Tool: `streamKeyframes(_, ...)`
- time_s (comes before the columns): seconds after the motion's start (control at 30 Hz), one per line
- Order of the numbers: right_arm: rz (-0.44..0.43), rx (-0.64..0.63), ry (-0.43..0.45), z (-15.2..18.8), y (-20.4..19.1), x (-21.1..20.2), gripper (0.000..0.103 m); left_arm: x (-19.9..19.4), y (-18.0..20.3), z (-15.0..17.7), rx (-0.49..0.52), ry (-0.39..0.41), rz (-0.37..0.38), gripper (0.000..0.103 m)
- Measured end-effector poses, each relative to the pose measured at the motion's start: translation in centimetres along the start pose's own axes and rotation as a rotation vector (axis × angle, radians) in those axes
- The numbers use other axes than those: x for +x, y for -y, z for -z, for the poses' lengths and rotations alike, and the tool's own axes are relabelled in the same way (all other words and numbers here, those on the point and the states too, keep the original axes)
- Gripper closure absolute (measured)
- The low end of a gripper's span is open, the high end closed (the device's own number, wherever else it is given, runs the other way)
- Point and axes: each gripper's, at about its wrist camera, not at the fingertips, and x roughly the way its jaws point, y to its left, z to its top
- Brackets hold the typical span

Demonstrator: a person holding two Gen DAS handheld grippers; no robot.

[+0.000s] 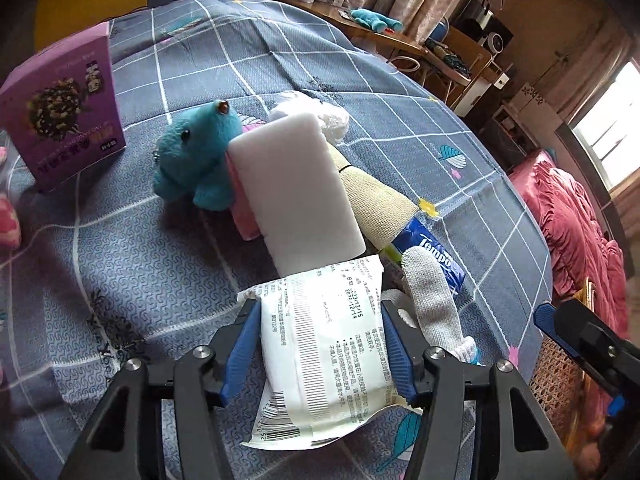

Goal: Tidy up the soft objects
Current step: 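Grasp the white printed packet with the left tool, then lift the packet with the left tool while the right tool grasps the white foam block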

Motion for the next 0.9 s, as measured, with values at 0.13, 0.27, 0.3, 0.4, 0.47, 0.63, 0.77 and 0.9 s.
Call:
streamKeyframes(0.13,0.020,-0.007,-0.020,0.1,-0.1,0.3,0.040,-2.8,-1.5,1.4,-0.015,0.048,0.012,0.044)
streamKeyframes(0.27,0.043,-0.043,-0.064,0.2,-0.7,0.9,0.040,-6.0,-3.7,4.2,-0.004,0.102,-0.053,0.044)
streamKeyframes(0.3,0.055,-0.065,-0.079,0.2,-1.1,1.1,0.040,-6.8,-4.4,5.1,-0.005,0.115,-0.082,0.044)
streamKeyframes(0.4,0.090,-0.144,-0.120,0.3,-2.7,2.2,0.040,-8.2,-6.3,7.7,-0.004,0.139,-0.168,0.044)
streamKeyframes(0.47,0.097,-0.186,-0.133,0.2,-4.1,3.0,0.040,-9.1,-7.9,9.6,-0.016,0.149,-0.226,0.044)
streamKeyframes(0.63,0.148,-0.366,-0.114,-0.2,-9.3,5.8,0.040,-9.1,-9.9,12.2,-0.035,0.164,-0.256,0.044)
streamKeyframes(0.77,0.237,-0.506,-0.087,-0.5,-12.5,9.1,0.037,-9.0,-9.6,12.5,-0.032,0.190,-0.242,0.044)
streamKeyframes(0.9,0.321,-0.584,-0.084,-0.6,-13.7,12.4,0.036,-9.1,-9.9,12.6,-0.054,0.200,-0.220,0.044)
